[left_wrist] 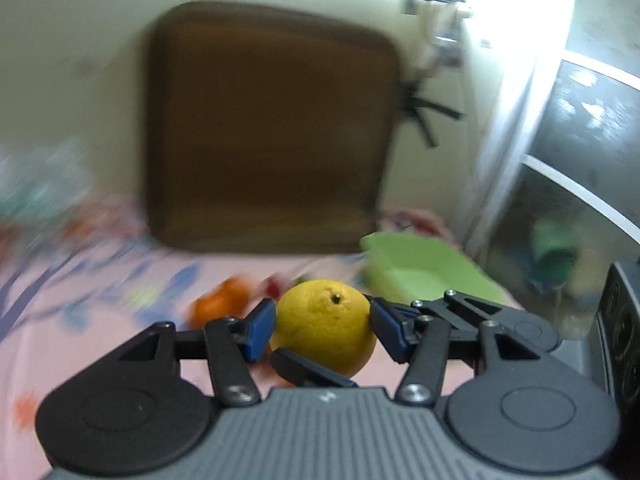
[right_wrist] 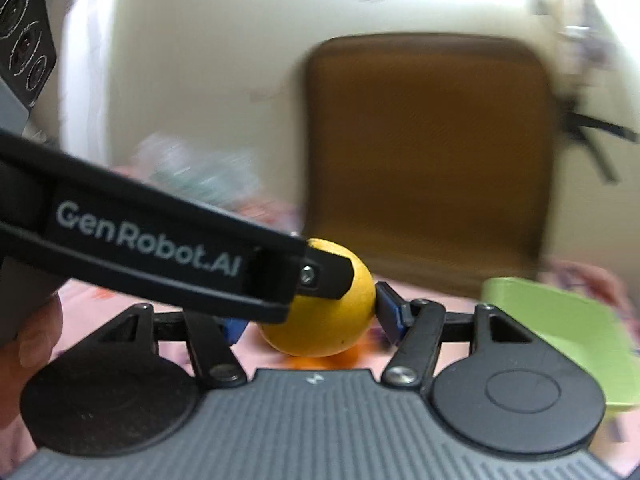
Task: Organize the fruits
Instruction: 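Close both grippers on the yellow grapefruit and lift it, then carry the grapefruit into the green basket and open both grippers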
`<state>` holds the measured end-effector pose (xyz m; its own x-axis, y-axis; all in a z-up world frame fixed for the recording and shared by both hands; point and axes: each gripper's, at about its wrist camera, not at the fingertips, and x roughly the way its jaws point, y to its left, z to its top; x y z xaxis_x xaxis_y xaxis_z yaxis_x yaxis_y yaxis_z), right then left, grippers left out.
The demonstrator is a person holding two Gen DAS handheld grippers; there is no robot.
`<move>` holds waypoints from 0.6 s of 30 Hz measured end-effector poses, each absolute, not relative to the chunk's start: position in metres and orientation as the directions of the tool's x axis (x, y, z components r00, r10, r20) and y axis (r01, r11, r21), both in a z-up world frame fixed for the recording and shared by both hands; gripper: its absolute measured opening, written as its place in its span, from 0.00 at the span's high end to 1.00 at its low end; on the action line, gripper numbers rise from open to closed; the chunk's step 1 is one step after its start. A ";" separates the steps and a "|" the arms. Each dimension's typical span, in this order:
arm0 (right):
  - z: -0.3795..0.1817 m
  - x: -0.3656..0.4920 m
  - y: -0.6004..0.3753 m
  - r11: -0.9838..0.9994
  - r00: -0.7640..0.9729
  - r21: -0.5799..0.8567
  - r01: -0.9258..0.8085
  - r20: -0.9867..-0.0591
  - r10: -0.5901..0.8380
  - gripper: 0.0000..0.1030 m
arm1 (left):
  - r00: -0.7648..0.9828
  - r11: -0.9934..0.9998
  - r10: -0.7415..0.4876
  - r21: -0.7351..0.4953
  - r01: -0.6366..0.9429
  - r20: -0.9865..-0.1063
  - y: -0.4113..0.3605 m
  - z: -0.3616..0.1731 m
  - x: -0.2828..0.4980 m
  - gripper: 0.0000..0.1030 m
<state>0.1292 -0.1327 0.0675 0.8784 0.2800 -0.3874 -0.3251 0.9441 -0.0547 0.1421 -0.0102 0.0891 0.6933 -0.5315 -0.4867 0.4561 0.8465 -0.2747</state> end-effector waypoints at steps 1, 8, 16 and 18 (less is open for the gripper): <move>0.070 0.130 -0.149 0.956 0.891 -0.048 -0.290 -0.378 0.252 0.35 | 0.685 0.833 -0.550 -0.263 0.487 -0.477 -0.031 0.094 0.147 0.48; 0.065 0.144 -0.264 0.996 0.920 -0.025 -0.083 -0.385 0.067 0.35 | 0.581 0.732 -0.661 -0.237 0.639 -0.475 -0.164 0.091 0.182 0.49; 0.038 0.170 -0.311 0.997 0.882 0.038 -0.060 -0.467 0.071 0.35 | 0.532 0.750 -0.626 -0.252 0.612 -0.570 -0.222 0.059 0.212 0.49; 0.034 0.175 -0.315 0.997 0.878 0.054 -0.063 -0.472 0.081 0.35 | 0.538 0.762 -0.609 -0.241 0.601 -0.583 -0.229 0.056 0.213 0.49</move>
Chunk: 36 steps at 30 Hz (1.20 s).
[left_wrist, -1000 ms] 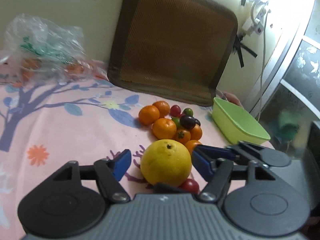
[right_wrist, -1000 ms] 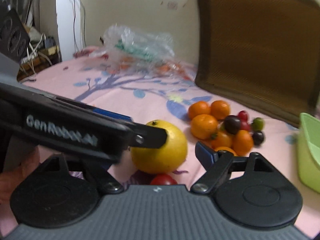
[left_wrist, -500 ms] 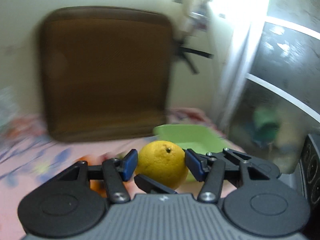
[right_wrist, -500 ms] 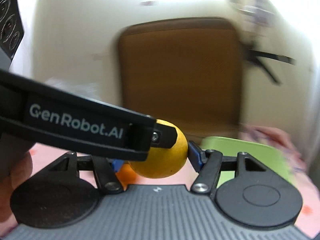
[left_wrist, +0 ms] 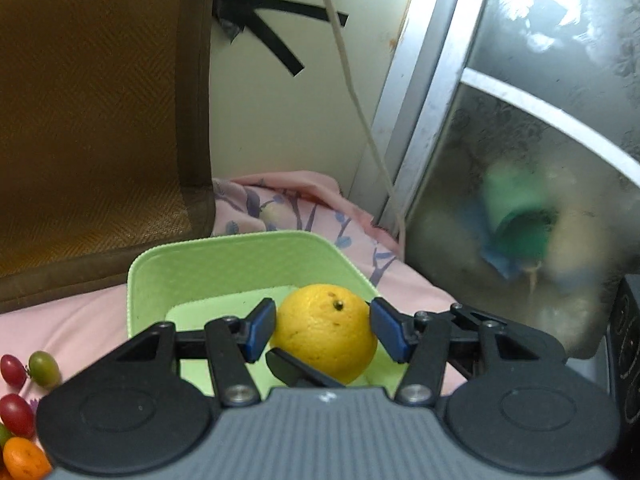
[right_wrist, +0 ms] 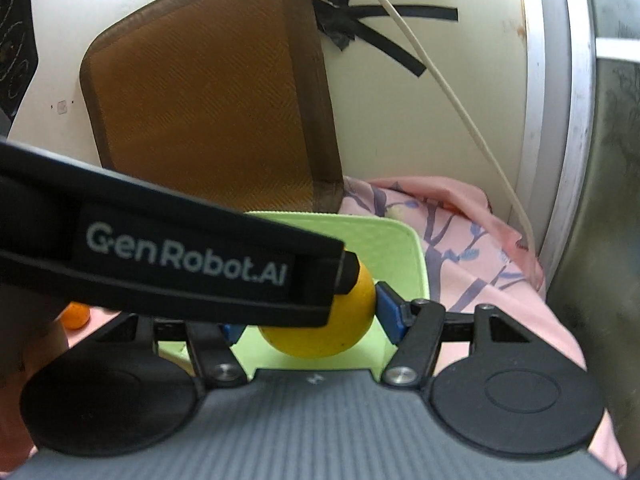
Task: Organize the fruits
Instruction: 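Carry the grapefruit into the green basket and open both grippers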
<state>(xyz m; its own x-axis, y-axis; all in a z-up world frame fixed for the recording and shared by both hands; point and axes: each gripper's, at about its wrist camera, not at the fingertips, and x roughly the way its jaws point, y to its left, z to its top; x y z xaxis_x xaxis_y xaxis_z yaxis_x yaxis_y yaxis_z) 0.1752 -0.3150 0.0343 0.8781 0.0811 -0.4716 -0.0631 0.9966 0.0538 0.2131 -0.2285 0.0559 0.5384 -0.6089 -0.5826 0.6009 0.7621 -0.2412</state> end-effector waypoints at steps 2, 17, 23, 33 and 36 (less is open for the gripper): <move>0.034 0.180 -0.318 0.996 0.876 0.063 -0.066 -0.474 0.088 0.35 | 0.543 0.769 -0.599 -0.236 0.594 -0.588 -0.233 0.054 0.216 0.49; 0.029 0.188 -0.321 0.998 0.886 0.048 -0.051 -0.459 0.067 0.35 | 0.586 0.793 -0.561 -0.175 0.584 -0.585 -0.251 0.055 0.214 0.48; 0.028 0.201 -0.322 0.998 0.879 0.044 -0.054 -0.471 0.068 0.34 | 0.613 0.811 -0.529 -0.136 0.569 -0.587 -0.258 0.053 0.220 0.47; 0.024 0.210 -0.320 0.998 0.873 0.005 -0.067 -0.483 0.062 0.33 | 0.638 0.837 -0.485 -0.105 0.538 -0.598 -0.263 0.050 0.224 0.45; 0.023 0.210 -0.319 0.998 0.877 -0.008 -0.068 -0.478 0.056 0.33 | 0.646 0.844 -0.467 -0.086 0.530 -0.604 -0.264 0.049 0.224 0.40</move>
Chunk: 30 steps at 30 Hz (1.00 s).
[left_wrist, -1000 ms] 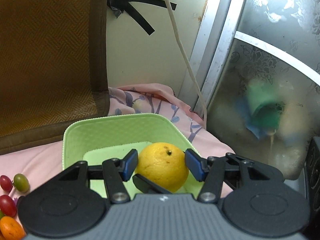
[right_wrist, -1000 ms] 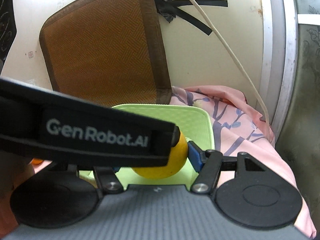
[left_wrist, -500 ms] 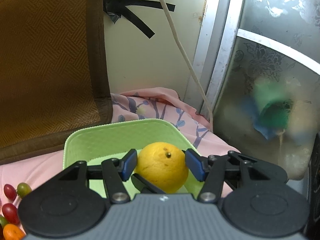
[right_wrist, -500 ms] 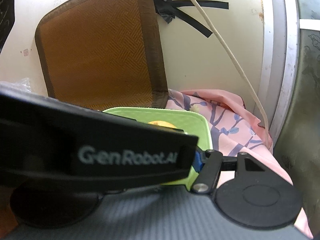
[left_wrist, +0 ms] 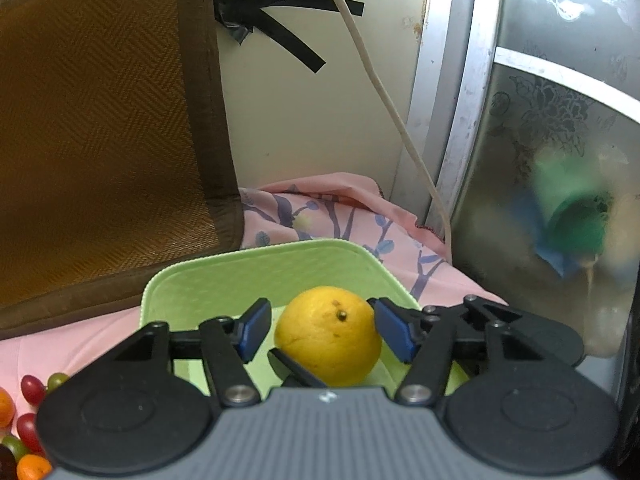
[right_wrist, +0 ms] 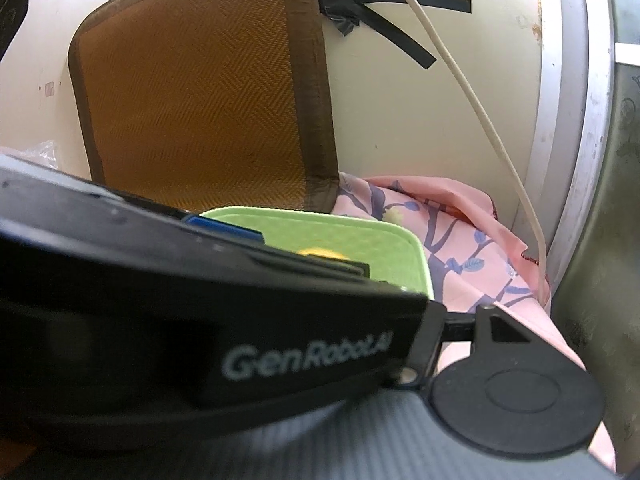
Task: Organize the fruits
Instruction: 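Carry the grapefruit into the green basket and open both grippers, then withdraw both grippers from the green basket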
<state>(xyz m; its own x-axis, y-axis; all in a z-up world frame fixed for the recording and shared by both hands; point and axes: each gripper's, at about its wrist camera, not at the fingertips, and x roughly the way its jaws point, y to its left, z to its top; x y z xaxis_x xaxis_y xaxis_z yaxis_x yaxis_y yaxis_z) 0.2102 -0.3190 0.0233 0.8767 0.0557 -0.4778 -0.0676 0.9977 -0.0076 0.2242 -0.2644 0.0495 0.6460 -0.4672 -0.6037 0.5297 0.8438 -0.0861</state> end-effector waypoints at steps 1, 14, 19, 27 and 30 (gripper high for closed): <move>0.024 0.210 -0.319 0.998 0.881 -0.012 -0.065 -0.470 0.052 0.32 | 0.649 0.846 -0.465 -0.085 0.527 -0.602 -0.264 0.050 0.224 0.38; 0.034 0.189 -0.323 0.996 0.915 0.008 -0.087 -0.394 0.083 0.23 | 0.748 0.903 -0.317 0.055 0.426 -0.583 -0.251 0.062 0.213 0.30; 0.035 0.185 -0.318 0.994 0.917 0.009 -0.106 -0.386 0.101 0.22 | 0.793 0.922 -0.249 0.116 0.370 -0.555 -0.238 0.072 0.196 0.30; 0.034 0.181 -0.328 0.992 0.913 0.108 -0.064 -0.395 0.102 0.23 | 0.808 0.940 -0.202 0.123 0.319 -0.553 -0.216 0.077 0.179 0.30; 0.033 0.181 -0.331 0.990 0.910 0.136 -0.048 -0.403 0.099 0.23 | 0.819 0.945 -0.192 0.124 0.303 -0.541 -0.211 0.079 0.174 0.30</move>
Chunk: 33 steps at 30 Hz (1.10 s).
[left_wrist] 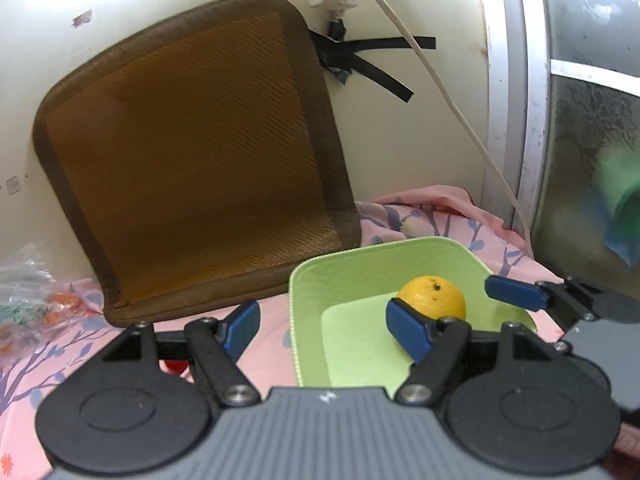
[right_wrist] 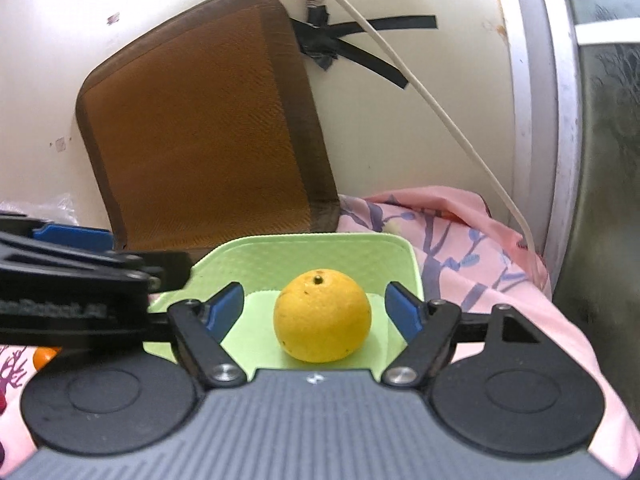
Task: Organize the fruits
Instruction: 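Withdraw both grippers from the green basket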
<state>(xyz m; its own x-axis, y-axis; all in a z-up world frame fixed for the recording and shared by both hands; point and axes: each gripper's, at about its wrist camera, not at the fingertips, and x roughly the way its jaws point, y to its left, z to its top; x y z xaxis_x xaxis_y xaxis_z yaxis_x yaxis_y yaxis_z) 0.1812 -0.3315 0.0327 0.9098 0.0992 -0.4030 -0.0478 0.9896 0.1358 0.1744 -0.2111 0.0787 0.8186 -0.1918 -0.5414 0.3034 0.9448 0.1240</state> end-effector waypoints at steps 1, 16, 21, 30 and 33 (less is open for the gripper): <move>0.032 0.182 -0.332 0.989 0.909 0.140 -0.043 -0.406 0.097 0.23 | 0.821 0.945 -0.186 0.129 0.299 -0.540 -0.210 0.079 0.173 0.30; 0.033 0.168 -0.328 0.993 0.930 0.111 -0.038 -0.361 0.076 0.23 | 0.828 0.953 -0.161 0.134 0.272 -0.536 -0.173 0.081 0.133 0.30; 0.043 0.151 -0.317 0.993 0.938 0.110 -0.037 -0.339 0.073 0.23 | 0.840 0.961 -0.132 0.139 0.239 -0.527 -0.139 0.080 0.108 0.30; 0.040 0.083 -0.272 0.970 0.911 0.224 -0.095 -0.374 0.176 0.23 | 0.841 0.978 -0.116 0.089 0.191 -0.528 -0.081 0.073 0.081 0.30; 0.035 0.061 -0.255 0.959 0.901 0.269 -0.090 -0.389 0.194 0.23 | 0.843 0.983 -0.114 0.065 0.174 -0.526 -0.062 0.071 0.072 0.30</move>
